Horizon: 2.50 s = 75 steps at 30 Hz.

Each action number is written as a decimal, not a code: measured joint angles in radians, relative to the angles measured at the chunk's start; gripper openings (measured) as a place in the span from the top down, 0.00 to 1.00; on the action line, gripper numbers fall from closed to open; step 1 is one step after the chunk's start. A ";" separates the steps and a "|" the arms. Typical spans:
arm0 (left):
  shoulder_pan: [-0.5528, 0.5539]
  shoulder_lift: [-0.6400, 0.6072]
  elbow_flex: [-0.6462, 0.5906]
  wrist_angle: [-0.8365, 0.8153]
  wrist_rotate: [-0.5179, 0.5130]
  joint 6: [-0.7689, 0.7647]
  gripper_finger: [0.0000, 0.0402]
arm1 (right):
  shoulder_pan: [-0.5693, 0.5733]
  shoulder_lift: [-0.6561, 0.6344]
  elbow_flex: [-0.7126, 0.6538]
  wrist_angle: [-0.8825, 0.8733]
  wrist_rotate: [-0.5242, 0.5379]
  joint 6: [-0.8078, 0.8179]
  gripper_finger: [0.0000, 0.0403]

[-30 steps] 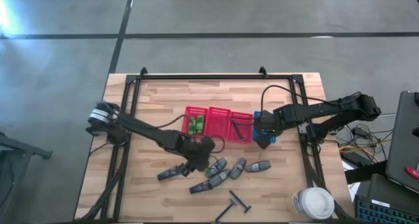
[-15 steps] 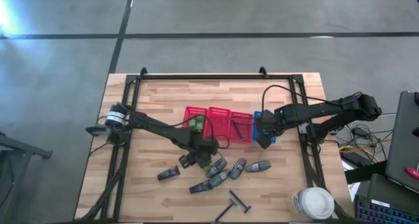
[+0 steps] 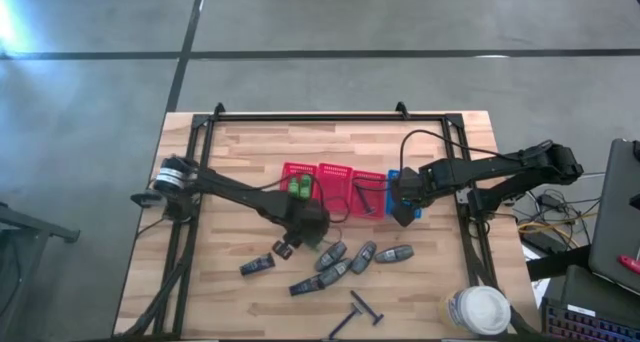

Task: Pick & Place Travel size toiletries
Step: Put the green shampoo in the left red bin, then put the blue shave cream in the middle red bin

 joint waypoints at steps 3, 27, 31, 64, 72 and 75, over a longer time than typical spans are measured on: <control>0.000 -0.097 -0.001 -0.013 -0.042 -0.299 0.66 | 0.000 0.000 0.000 -0.003 0.000 0.000 0.18; 0.254 -0.250 -0.286 0.182 -0.293 -1.560 0.51 | -0.001 0.000 -0.002 0.004 0.029 0.004 0.18; 0.264 -0.257 -0.283 0.205 -0.348 -1.552 0.43 | -0.001 0.000 -0.002 0.005 0.029 0.002 0.19; -0.519 -0.311 -0.298 -0.125 -0.053 -1.359 0.20 | -0.001 0.000 -0.002 0.009 0.028 -0.027 0.16; -0.517 -0.310 -0.436 0.030 -0.059 -1.521 0.22 | -0.001 0.000 -0.002 0.011 0.028 -0.026 0.12; -0.517 -0.310 -0.467 0.031 -0.059 -1.521 0.23 | -0.001 0.000 -0.002 0.011 0.028 -0.026 0.14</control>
